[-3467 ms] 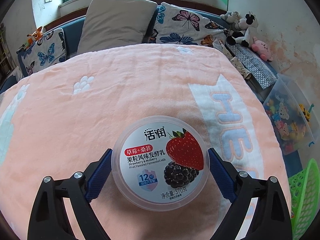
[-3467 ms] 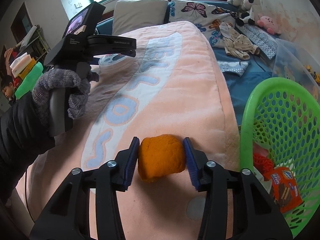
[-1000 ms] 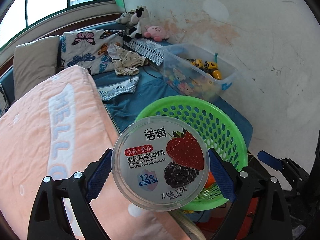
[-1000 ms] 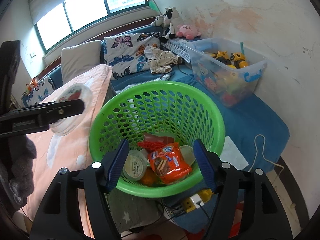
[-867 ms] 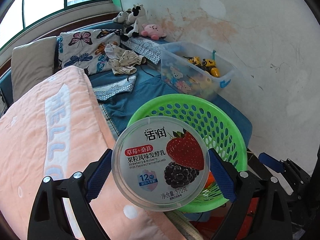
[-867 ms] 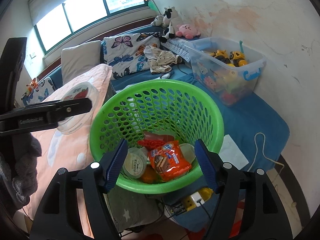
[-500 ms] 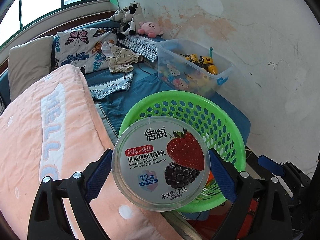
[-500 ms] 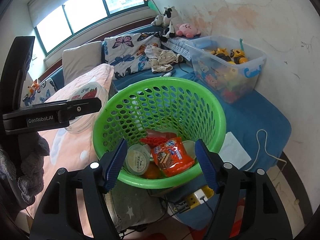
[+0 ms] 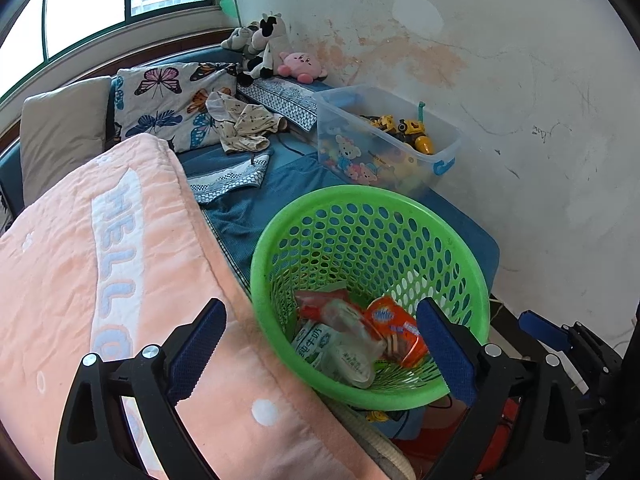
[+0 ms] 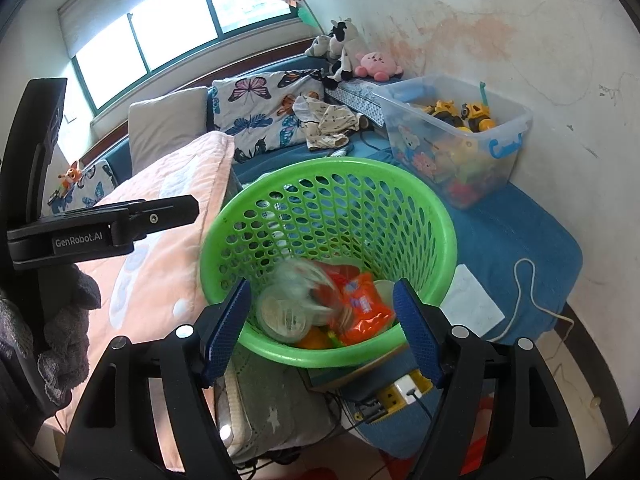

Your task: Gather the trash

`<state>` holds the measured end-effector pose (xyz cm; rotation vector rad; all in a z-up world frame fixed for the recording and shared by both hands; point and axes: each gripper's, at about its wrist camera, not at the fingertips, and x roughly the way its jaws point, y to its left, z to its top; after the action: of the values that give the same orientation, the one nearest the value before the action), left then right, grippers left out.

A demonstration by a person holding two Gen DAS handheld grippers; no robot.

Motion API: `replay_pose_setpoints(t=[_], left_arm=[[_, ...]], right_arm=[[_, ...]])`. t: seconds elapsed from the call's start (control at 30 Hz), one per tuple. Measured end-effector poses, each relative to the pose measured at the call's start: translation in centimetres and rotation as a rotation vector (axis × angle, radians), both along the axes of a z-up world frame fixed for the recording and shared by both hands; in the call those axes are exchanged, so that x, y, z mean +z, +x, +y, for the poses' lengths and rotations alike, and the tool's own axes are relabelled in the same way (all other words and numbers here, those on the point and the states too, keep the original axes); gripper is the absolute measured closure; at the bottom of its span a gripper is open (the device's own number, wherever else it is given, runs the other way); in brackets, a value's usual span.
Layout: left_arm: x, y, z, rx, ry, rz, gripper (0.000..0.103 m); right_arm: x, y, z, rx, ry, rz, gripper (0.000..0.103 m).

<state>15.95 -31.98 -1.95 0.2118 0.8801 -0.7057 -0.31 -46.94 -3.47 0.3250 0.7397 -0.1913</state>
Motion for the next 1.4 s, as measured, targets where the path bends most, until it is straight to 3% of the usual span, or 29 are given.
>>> replay_pose_setpoints(t=[0.67,1.4], left_arm=[[1.2,-1.5,9.0,0.129,0.011,-0.065,0.009],[2.2,-7.4,22.4,0.36,0.045,-0.177,0.009]], right_arm=[[1.5,-0.8,4.2,0.06,-0.028,-0.034,0.019],[2.7,-1.4,12.7,0.2,-0.093,-0.049,0.009]])
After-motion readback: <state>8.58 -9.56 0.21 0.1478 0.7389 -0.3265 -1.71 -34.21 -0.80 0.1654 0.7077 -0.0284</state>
